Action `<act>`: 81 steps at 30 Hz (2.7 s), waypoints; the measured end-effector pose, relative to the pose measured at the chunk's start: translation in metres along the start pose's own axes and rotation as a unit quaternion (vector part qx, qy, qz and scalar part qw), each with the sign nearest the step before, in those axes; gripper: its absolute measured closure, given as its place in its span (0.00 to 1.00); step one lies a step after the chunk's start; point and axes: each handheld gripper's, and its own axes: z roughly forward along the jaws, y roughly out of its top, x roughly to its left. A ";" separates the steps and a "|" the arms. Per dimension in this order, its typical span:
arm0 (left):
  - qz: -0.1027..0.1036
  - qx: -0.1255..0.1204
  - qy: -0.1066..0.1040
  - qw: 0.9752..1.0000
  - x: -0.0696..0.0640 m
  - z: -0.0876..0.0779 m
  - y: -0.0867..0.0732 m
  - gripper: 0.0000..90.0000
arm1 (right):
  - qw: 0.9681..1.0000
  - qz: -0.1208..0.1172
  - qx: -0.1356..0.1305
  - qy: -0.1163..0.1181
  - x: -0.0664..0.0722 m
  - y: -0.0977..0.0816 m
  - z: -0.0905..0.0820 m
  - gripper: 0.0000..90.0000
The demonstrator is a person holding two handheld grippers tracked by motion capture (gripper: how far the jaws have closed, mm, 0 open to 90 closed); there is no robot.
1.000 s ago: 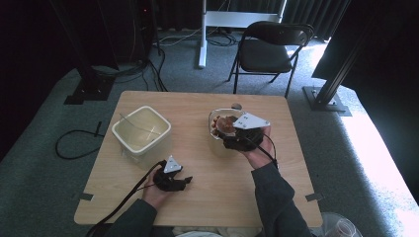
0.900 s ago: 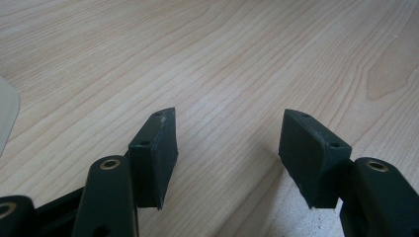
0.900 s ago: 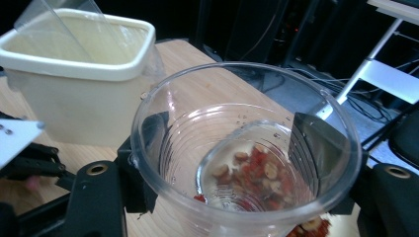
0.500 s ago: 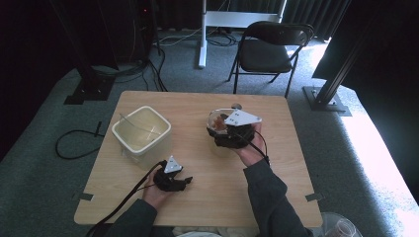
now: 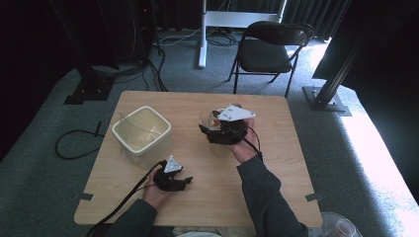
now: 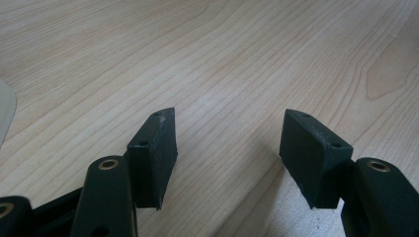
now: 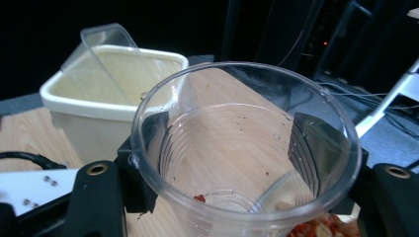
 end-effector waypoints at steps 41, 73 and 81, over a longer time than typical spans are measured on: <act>-0.003 -0.001 -0.004 1.000 0.001 0.000 0.000 0.45 | 0.994 0.046 -0.012 0.093 0.007 0.033 0.076 0.36; -0.004 -0.002 -0.007 1.000 0.001 0.001 0.001 0.45 | 0.989 0.052 -0.023 0.137 0.024 0.054 0.127 0.36; -0.005 -0.002 -0.009 1.000 0.001 0.001 0.000 0.45 | 0.989 0.044 -0.019 0.140 0.033 0.062 0.144 0.35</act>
